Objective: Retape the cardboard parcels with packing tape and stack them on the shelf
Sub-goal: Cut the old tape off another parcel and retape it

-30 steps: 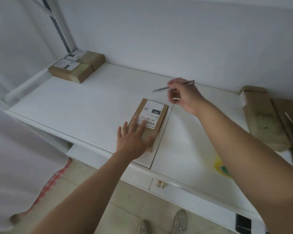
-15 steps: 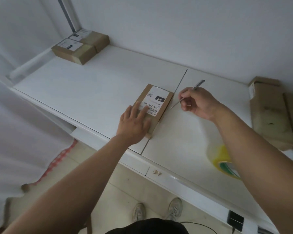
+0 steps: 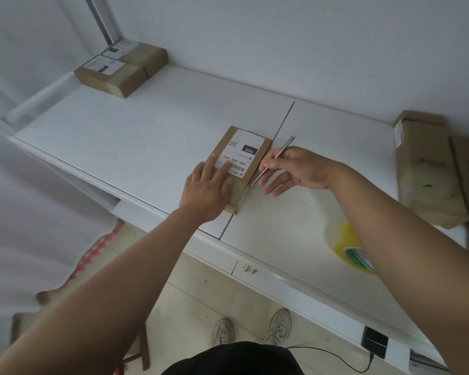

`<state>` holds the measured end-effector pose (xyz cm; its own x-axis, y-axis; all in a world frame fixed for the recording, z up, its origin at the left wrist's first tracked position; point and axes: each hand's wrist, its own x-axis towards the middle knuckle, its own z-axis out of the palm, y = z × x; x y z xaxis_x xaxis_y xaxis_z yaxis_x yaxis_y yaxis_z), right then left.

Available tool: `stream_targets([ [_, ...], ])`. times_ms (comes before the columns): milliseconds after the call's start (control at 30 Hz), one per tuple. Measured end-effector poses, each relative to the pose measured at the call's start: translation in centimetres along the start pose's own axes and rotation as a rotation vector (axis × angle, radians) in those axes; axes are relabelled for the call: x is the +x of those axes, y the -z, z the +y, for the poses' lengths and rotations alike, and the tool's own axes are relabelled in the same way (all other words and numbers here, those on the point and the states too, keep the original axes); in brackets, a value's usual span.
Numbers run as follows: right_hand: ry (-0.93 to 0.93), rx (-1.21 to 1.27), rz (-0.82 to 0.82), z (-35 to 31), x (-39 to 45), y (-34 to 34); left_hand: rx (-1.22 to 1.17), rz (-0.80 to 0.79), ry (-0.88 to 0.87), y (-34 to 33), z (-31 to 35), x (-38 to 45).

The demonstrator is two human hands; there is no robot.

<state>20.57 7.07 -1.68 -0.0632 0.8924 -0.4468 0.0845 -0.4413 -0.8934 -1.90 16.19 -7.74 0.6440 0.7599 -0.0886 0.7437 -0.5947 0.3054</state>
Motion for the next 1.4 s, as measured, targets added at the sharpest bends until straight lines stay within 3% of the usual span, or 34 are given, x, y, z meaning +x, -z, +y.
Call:
stream_targets([
  [567, 0.038, -0.102, 0.074, -0.2, -0.1, -0.7, 0.02, 0.02, -0.007, -0.1, 0.2, 0.1],
  [833, 0.153, -0.197, 0.415, -0.3, -0.1, 0.9, 0.022, 0.014, -0.015, -0.1, 0.1, 0.2],
  [1133, -0.149, -0.606, 0.016, 0.9, 0.9, -2.2, 0.019, 0.017, -0.004, -0.2, 0.1, 0.2],
  [1400, 0.04, -0.51, 0.056, 1.0, 0.7, -1.4, 0.002, 0.045, 0.012, -0.4, 0.1, 0.4],
])
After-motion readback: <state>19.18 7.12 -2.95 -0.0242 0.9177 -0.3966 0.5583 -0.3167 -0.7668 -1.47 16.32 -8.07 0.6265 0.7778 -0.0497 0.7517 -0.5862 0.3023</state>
